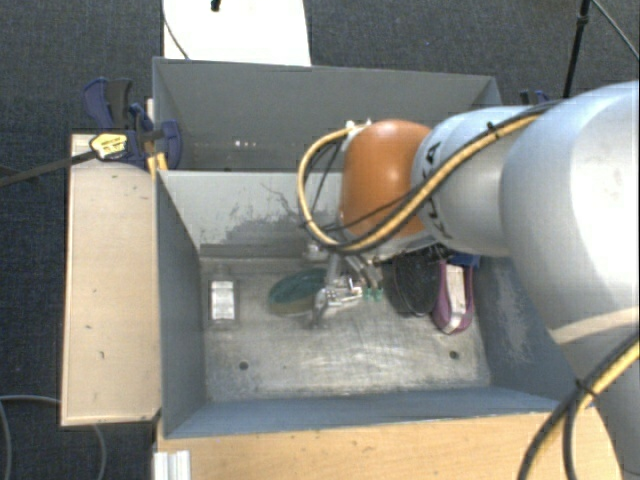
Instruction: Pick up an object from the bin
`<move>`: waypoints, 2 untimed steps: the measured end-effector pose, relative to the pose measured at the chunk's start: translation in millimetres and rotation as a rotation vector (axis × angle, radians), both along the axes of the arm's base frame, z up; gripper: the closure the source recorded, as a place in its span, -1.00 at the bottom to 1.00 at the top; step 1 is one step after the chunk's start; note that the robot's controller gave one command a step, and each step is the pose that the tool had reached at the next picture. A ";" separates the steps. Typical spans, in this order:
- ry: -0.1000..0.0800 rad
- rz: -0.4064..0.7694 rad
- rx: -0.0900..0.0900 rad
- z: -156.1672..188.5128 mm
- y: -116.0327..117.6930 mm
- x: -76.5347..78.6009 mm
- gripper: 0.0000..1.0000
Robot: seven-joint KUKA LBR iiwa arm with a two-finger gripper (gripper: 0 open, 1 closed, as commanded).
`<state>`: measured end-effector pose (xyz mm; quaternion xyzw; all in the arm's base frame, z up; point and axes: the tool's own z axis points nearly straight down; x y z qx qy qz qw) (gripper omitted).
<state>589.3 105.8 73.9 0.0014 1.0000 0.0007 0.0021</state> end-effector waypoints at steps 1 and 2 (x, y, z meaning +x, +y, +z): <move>-0.003 0.001 0.001 1.6 0.4 1.4 1.00; -0.006 0.004 0.001 92.4 0.7 3.8 1.00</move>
Offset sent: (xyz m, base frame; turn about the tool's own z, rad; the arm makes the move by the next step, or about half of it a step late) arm 0.0000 0.0000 0.0000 0.0000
